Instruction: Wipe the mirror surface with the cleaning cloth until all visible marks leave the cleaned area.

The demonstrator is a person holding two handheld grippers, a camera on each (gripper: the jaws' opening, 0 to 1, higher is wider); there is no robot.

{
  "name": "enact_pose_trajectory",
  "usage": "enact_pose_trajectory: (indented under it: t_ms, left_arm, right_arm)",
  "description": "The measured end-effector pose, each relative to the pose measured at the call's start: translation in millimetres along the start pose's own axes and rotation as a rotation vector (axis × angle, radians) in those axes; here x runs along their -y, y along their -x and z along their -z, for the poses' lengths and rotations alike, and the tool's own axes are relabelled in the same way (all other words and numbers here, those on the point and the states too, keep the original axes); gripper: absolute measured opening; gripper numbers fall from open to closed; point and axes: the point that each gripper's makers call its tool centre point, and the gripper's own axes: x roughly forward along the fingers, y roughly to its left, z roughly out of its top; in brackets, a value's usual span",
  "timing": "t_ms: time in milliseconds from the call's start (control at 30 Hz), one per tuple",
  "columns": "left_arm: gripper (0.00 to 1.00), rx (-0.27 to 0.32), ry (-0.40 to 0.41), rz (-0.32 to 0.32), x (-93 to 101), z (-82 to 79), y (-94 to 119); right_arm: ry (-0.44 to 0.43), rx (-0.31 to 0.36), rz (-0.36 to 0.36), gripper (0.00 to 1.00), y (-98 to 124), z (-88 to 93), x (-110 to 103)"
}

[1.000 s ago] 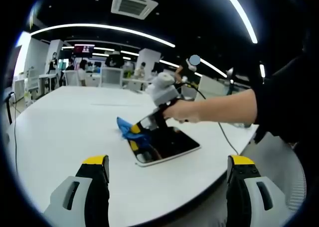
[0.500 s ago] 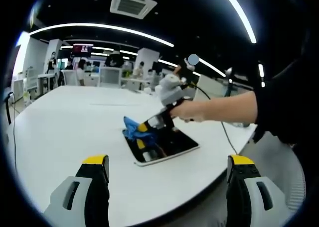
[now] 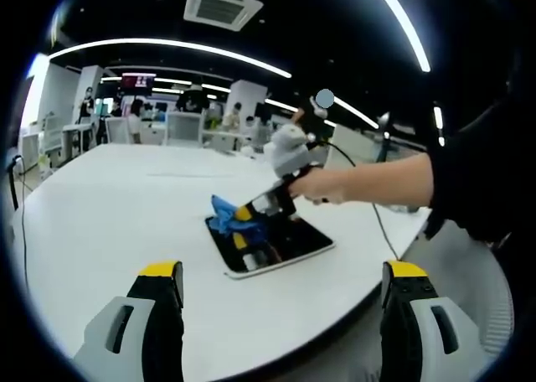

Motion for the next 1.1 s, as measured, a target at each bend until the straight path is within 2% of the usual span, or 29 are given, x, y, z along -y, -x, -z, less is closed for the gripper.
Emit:
enact_pose_trajectory:
  t_ms: [533, 1100]
  left_arm:
    - [0.99, 0.02, -0.002, 0.0, 0.1, -3.0, 1]
    - [0.99, 0.011, 0.002, 0.003, 0.7, -1.3, 0]
  right_arm:
    - [-0.016, -0.013, -0.012, 0.0, 5, 8.1, -6]
    - [0.033, -0.051, -0.028, 0.0, 24, 29.2, -29]
